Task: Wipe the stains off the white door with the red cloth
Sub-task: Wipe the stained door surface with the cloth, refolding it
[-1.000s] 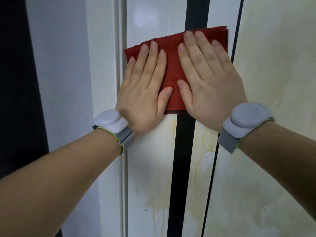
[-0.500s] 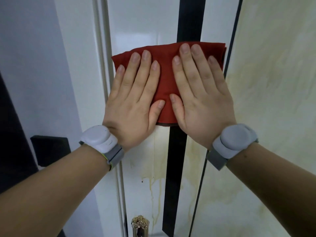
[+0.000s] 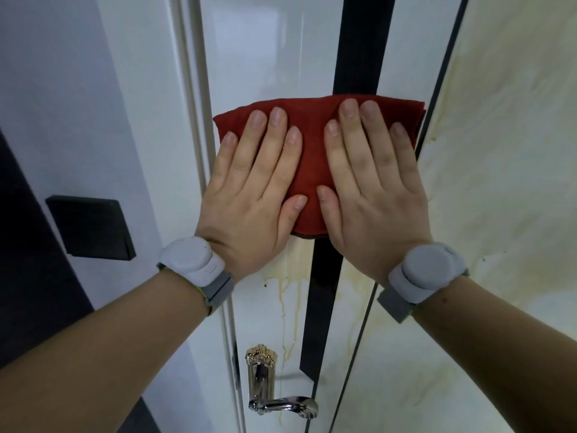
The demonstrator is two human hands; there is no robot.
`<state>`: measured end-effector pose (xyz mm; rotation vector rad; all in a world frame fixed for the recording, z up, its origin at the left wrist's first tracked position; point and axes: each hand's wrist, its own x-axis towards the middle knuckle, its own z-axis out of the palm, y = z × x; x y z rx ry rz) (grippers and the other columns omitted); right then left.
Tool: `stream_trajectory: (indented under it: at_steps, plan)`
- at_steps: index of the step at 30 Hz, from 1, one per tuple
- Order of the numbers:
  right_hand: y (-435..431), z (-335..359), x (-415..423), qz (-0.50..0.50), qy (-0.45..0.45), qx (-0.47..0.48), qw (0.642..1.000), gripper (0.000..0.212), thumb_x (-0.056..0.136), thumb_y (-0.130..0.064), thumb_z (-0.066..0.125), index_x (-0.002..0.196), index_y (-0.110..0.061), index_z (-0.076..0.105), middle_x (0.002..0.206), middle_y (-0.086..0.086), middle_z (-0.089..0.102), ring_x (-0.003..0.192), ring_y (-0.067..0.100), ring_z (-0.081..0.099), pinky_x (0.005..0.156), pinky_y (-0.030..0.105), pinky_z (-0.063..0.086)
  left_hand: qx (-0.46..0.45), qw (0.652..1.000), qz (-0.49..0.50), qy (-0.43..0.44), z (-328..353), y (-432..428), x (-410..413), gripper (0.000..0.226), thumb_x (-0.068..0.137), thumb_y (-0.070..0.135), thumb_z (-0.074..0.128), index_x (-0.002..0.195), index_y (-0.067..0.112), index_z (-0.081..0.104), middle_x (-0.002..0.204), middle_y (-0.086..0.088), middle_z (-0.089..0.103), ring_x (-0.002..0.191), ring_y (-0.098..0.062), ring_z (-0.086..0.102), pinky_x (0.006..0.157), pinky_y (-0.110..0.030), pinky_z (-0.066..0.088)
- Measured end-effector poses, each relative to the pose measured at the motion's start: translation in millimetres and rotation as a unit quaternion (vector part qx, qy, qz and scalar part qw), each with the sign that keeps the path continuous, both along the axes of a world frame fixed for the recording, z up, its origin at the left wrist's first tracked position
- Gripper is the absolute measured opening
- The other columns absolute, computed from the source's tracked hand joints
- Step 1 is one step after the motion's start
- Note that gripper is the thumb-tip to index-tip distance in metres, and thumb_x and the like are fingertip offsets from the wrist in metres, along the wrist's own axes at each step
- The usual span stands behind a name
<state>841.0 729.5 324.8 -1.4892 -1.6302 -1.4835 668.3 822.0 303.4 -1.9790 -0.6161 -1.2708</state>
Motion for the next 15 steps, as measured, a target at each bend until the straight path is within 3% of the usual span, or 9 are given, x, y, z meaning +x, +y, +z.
stream_trajectory:
  at_steps: [11,15]
  plan:
    - [-1,-47,1,0.019,0.015,-0.009,1.000,0.060,0.105,-0.032,0.042,0.156,-0.002,0.031,0.163,0.018,0.027,0.152,0.035,0.022,0.125,0.051,0.020,-0.003,1.000,0.004,0.014,-50,4,1,0.069,0.108,0.039,0.040,0.162,0.005,0.015,0.167,-0.015,0.013,0.155,-0.038,0.015,0.129,-0.051,0.006]
    - [0,-65,2,0.017,0.016,-0.017,1.000,0.062,0.104,-0.033,0.043,0.156,-0.003,0.030,0.163,0.016,0.018,0.152,0.032,0.017,0.126,0.049,0.015,-0.007,1.000,0.008,0.017,-69,5,2,0.072,0.107,0.041,0.040,0.163,0.007,0.012,0.168,-0.015,0.017,0.156,-0.036,0.012,0.129,-0.051,0.005]
